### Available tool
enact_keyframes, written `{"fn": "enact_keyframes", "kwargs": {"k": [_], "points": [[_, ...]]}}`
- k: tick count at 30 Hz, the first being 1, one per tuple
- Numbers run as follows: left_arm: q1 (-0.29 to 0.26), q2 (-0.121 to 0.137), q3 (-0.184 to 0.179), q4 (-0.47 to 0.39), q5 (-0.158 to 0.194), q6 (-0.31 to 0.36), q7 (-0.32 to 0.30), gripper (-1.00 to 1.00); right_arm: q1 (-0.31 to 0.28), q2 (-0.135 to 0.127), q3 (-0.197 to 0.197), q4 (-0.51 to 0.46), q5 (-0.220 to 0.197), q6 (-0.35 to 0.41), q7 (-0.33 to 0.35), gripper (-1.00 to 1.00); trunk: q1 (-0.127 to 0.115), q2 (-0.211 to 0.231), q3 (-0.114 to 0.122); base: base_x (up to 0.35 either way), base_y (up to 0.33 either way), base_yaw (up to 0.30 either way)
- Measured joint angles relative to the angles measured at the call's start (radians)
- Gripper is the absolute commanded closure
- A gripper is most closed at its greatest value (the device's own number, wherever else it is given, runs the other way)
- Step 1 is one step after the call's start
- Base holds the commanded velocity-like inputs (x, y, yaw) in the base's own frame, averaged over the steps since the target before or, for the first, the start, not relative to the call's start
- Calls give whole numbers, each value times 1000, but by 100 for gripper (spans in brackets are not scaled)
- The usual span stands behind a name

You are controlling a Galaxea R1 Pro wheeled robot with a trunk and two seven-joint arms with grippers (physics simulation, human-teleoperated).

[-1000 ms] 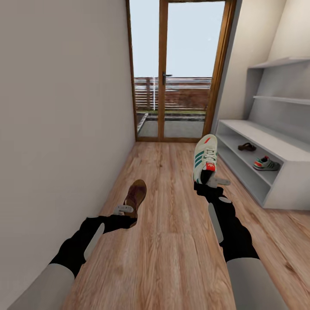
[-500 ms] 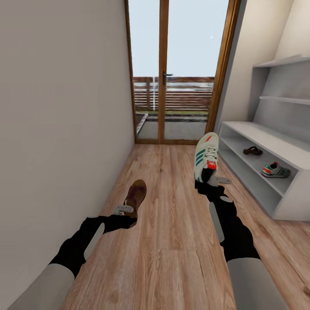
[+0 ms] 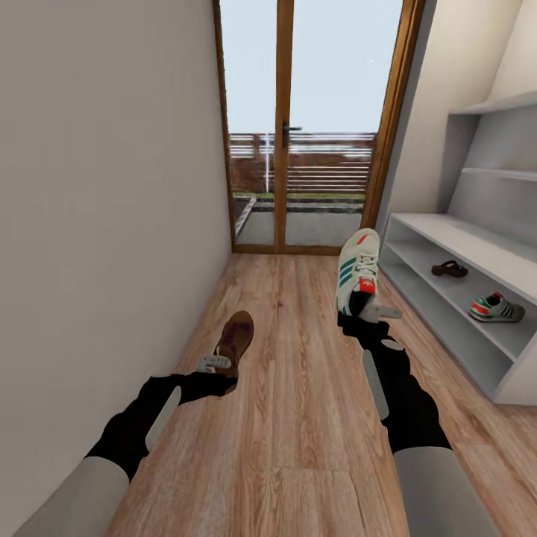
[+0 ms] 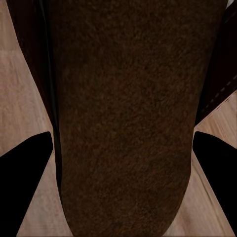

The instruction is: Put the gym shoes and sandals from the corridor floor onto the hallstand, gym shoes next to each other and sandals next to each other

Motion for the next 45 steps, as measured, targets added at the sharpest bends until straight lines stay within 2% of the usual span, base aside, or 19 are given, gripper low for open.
{"fn": "enact_keyframes", "kwargs": {"k": [37,45], "points": [[0,0,0,0,0,0,0,100,0,0,2,0,-1,0,0,100,0,0,0,346,0,-239],[0,1,0,0,0,0,0,100,0,0,4,1,1,0,0,100,0,0,0,346,0,-31]]}}
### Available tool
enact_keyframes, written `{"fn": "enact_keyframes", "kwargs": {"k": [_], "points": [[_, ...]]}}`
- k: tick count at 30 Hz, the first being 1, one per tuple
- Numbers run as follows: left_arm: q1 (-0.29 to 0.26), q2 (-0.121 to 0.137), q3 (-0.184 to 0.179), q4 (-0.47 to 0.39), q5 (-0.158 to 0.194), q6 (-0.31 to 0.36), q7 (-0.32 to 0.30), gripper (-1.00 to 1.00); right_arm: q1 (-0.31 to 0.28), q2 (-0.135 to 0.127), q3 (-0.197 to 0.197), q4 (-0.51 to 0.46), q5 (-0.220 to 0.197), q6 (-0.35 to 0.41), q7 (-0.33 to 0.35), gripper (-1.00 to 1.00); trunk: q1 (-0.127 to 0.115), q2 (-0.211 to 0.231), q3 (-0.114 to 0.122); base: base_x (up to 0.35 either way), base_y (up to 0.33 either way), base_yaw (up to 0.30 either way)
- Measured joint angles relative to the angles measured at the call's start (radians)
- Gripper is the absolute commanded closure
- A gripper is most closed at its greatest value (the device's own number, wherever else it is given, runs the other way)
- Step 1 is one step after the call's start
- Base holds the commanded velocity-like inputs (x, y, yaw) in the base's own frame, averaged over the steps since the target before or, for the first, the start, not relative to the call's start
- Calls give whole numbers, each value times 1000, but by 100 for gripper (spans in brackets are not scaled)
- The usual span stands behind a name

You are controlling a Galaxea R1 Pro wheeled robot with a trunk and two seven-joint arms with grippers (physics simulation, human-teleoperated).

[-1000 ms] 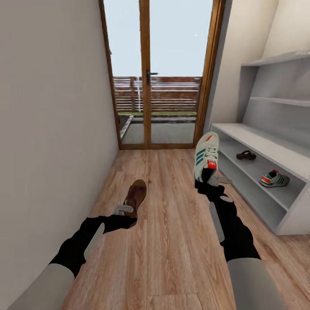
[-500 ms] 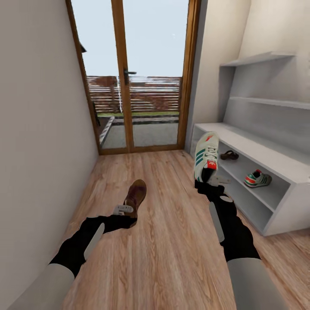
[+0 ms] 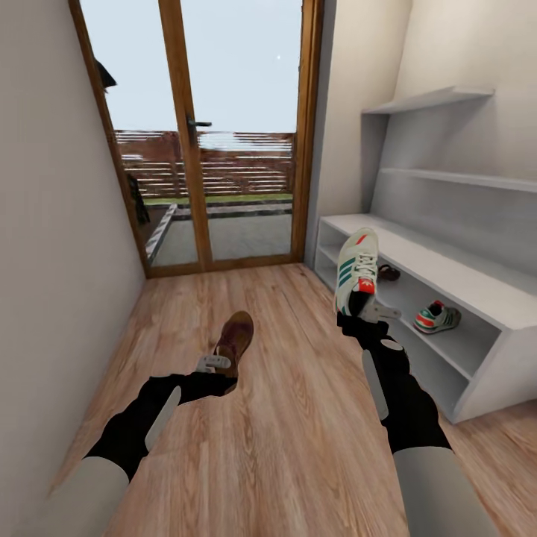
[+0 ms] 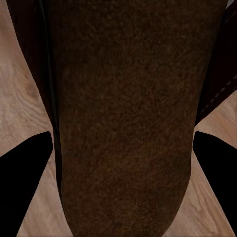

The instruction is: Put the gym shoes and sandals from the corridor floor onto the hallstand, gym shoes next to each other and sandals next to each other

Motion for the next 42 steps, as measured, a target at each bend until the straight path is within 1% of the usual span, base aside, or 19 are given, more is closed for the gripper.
{"fn": "enact_keyframes", "kwargs": {"k": [18,25,42], "points": [[0,0,0,0,0,0,0,100,0,0,0,0,0,0,0,100,0,0,0,346,1,0],[0,0,0,0,0,0,0,100,0,0,0,0,0,0,0,100,0,0,0,346,79,-11],[0,0,0,0,0,0,0,100,1,-1,0,0,0,0,0,100,0,0,0,328,153,-225]]}}
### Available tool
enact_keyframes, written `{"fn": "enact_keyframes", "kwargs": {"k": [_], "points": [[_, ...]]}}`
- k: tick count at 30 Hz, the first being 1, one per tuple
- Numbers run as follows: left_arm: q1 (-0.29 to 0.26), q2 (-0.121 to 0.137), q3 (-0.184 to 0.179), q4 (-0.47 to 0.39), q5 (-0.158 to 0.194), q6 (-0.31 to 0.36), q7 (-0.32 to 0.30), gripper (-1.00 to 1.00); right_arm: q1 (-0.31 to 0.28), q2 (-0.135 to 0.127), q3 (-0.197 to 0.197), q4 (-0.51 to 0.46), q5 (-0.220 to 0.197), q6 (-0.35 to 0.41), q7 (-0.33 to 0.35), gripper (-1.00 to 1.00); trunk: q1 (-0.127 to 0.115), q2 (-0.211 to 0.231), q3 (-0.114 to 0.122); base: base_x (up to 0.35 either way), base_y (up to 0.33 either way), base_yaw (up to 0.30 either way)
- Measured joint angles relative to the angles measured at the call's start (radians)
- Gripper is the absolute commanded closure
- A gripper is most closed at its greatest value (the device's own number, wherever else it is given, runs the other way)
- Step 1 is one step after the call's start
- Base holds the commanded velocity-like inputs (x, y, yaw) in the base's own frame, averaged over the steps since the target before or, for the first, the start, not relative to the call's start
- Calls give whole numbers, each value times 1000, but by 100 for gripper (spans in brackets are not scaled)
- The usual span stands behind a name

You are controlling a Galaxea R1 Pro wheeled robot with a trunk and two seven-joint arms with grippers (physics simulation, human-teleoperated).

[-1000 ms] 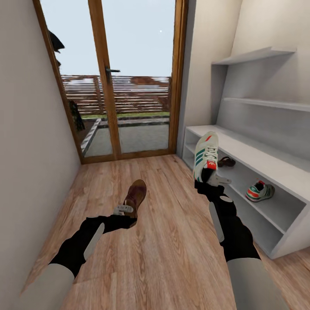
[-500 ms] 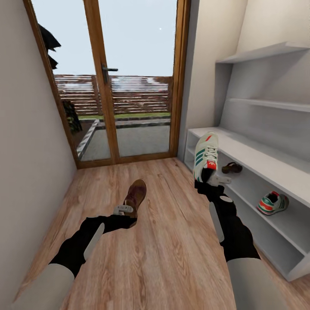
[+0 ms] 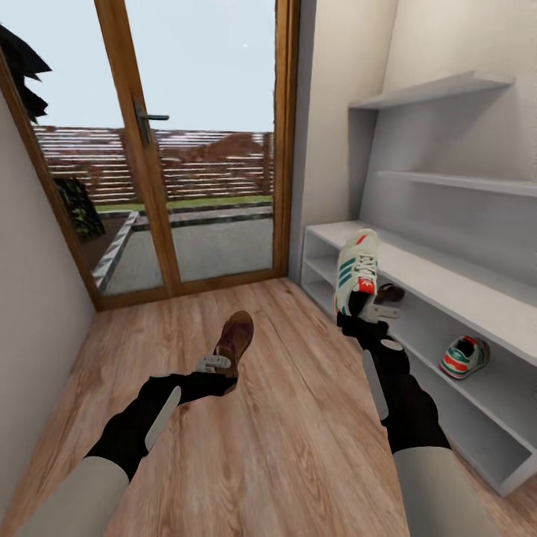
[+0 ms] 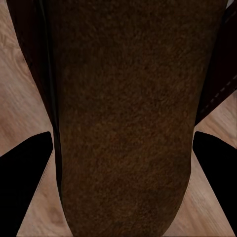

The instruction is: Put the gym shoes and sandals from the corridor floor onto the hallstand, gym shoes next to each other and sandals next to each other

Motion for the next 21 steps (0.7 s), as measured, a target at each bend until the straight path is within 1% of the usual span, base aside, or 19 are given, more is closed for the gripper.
{"fn": "enact_keyframes", "kwargs": {"k": [12,21], "points": [[0,0,0,0,0,0,0,100,0,0,0,0,0,0,0,100,0,0,0,286,217,-249],[0,0,0,0,0,0,0,100,0,0,0,0,0,0,0,100,0,0,0,250,244,-249]]}}
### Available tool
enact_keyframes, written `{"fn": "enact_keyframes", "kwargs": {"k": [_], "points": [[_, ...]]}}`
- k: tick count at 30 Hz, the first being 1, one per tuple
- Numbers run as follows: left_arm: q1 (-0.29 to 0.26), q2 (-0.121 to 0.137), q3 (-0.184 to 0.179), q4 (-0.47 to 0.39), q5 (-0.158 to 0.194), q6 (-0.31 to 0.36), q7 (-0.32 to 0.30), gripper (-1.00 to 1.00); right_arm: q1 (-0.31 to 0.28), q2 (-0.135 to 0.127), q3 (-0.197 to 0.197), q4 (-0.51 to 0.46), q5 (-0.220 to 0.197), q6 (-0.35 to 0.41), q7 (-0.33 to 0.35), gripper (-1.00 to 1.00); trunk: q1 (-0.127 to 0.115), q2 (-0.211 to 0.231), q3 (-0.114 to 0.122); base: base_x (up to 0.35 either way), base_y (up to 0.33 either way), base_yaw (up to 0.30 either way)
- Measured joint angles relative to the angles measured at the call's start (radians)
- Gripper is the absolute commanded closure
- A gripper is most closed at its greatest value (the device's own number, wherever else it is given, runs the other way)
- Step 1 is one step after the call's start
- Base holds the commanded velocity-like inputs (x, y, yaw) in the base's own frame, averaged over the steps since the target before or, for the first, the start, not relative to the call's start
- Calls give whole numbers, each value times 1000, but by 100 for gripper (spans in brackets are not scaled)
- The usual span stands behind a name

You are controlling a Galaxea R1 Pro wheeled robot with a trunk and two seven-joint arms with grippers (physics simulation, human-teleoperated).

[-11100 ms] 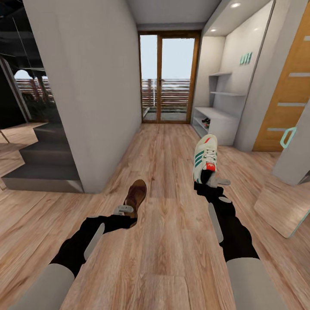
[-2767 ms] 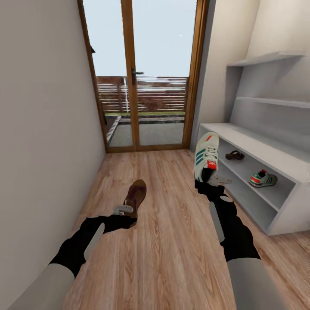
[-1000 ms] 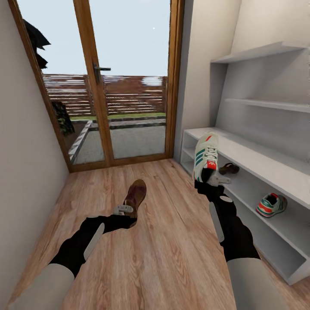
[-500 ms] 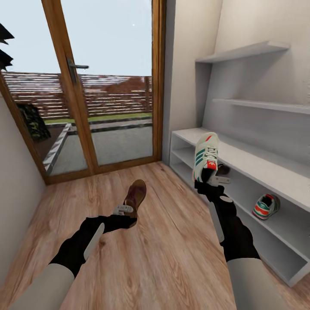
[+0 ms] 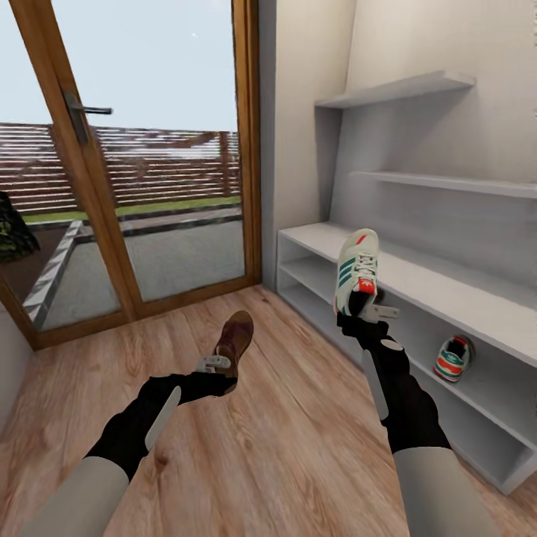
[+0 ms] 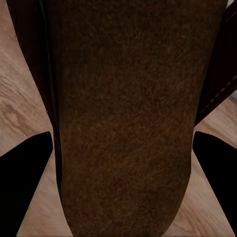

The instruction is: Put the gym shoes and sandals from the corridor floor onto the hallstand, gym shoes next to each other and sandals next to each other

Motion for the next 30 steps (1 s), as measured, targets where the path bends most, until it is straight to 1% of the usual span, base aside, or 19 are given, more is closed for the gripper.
{"fn": "enact_keyframes", "kwargs": {"k": [24,30], "points": [[0,0,0,0,0,0,0,100,0,0,0,0,0,0,0,100,0,0,0,267,243,-249],[0,0,0,0,0,0,0,100,0,0,0,0,0,0,0,100,0,0,3,223,281,-246]]}}
